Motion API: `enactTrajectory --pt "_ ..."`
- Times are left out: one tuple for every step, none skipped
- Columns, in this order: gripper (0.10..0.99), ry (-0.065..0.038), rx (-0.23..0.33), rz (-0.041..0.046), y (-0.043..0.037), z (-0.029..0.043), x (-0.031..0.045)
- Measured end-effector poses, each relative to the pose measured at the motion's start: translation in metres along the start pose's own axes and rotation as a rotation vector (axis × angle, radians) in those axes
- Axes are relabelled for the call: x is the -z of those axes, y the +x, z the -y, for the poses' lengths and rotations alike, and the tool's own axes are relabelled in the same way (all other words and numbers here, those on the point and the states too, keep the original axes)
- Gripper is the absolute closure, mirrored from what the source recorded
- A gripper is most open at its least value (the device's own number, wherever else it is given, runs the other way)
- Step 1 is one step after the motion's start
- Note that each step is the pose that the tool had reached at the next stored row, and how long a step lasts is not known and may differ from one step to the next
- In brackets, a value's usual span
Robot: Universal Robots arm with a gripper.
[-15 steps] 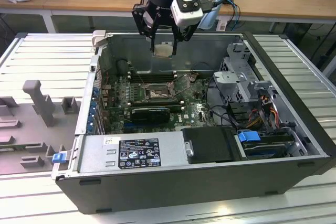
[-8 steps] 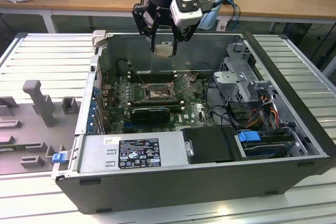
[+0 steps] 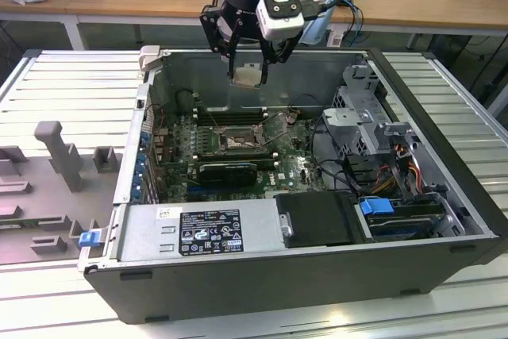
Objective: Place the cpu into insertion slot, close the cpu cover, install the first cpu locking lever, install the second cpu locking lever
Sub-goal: 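Place the cpu into insertion slot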
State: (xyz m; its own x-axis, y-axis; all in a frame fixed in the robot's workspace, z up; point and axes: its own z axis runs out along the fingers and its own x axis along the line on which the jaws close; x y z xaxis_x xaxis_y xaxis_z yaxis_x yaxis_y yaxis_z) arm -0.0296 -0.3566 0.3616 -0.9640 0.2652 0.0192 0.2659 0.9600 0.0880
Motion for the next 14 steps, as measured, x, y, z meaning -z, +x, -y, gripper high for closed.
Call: enactTrajectory --pt "0.561 0.000 -0.003 0.0002 0.0000 0.0000 0.0000" --pt "0.561 0.000 -0.007 0.0006 0.0000 0.0000 0.0000" --pt "0.561 0.000 -0.011 0.0009 0.0000 0.0000 0.0000" --pt "0.561 0.000 -0.015 0.0013 0.0000 0.0000 0.0000" --pt "0.561 0.000 -0.017 0.0015 0.0000 0.0000 0.0000" --pt "0.561 0.000 -0.019 0.0017 0.0000 0.0000 0.0000" --pt "0.561 0.000 -0.022 0.0019 0.0000 0.0000 0.0000" --pt "0.561 0.000 -0.025 0.0021 0.0000 0.0000 0.0000" --pt "0.561 -0.001 -0.027 0.0023 0.0000 0.0000 0.0000" --pt "0.561 -0.001 -0.029 0.0025 0.0000 0.0000 0.0000" --pt "0.561 -0.001 -0.031 0.0027 0.0000 0.0000 0.0000" --pt "0.561 -0.001 -0.035 0.0030 0.0000 0.0000 0.0000" --pt "0.561 -0.001 -0.037 0.0033 0.0000 0.0000 0.0000" --pt "0.561 -0.001 -0.039 0.0034 0.0000 0.0000 0.0000"
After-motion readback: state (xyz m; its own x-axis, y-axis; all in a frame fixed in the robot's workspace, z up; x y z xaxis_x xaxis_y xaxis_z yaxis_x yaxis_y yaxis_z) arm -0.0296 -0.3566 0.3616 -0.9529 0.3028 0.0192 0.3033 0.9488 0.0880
